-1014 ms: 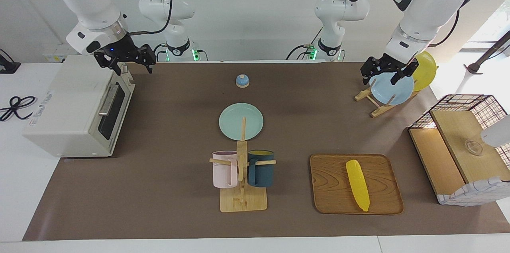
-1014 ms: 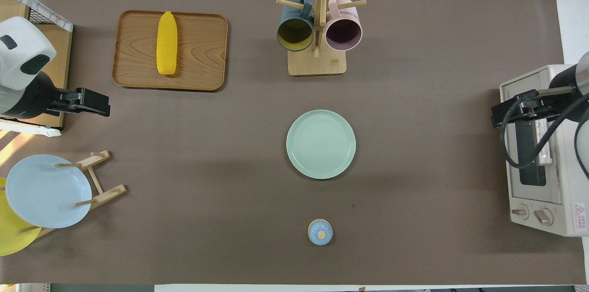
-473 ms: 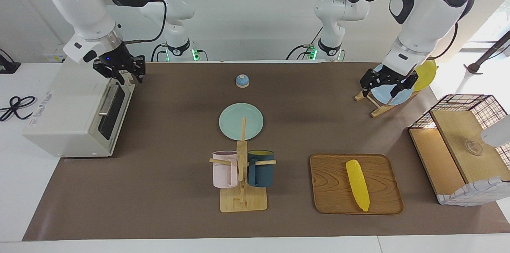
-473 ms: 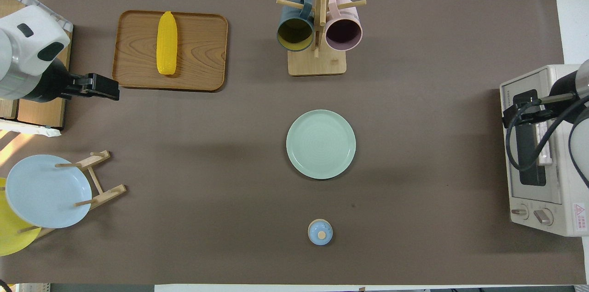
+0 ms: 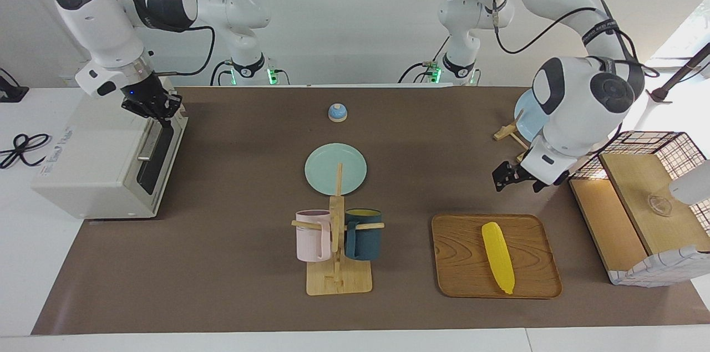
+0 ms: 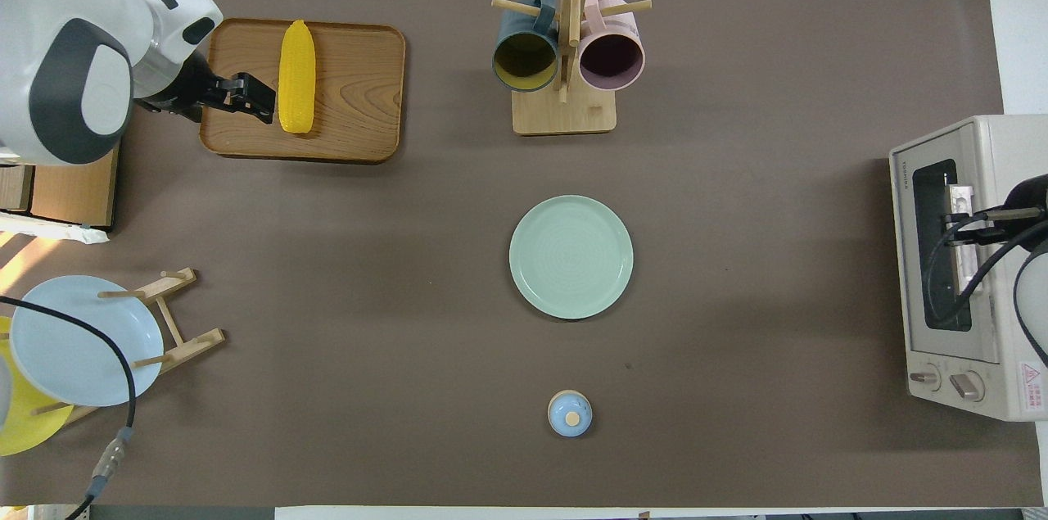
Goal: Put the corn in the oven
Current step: 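Lower the left gripper over the yellow corn and close on it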
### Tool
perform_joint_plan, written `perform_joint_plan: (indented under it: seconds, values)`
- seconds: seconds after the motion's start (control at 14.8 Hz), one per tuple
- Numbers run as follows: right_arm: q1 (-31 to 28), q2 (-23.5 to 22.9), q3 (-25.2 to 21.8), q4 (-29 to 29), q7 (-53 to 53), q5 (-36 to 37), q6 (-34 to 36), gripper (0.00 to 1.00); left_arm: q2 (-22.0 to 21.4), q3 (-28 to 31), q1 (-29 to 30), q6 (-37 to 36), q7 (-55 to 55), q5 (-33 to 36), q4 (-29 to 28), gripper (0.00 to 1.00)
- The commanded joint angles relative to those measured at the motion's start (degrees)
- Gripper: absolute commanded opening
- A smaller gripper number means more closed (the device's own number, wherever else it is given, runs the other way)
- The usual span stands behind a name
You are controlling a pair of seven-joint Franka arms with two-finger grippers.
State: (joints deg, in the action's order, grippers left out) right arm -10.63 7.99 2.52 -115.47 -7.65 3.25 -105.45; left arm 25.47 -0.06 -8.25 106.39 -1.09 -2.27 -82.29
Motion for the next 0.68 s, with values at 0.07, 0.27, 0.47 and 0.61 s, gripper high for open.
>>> perform_joint_plan:
  seconds: [0.07,0.27,0.47,0.61]
  values:
    - [-1.5,0.5,0.4,-2.3,4.0,1.9,-2.9,0.00,11.5,0.0,-0.6,0.0,1.0,-1.5,12.0,1.00]
    - [-3.0,-1.0,0.4,-2.9,4.0,3.2,-4.9,0.00,14.1,-0.2,-0.5,4.7,1.0,-1.9,12.4,1.00]
    - [-3.2,-1.6,0.5,-2.9,3.8,4.9,-5.7,0.00,15.2,-0.3,-0.5,7.8,1.0,-1.9,12.1,1.00]
    - [-3.2,-1.6,0.5,-2.9,3.7,6.5,-5.7,0.00,16.6,-0.3,-0.5,9.4,1.3,-1.7,12.3,1.00]
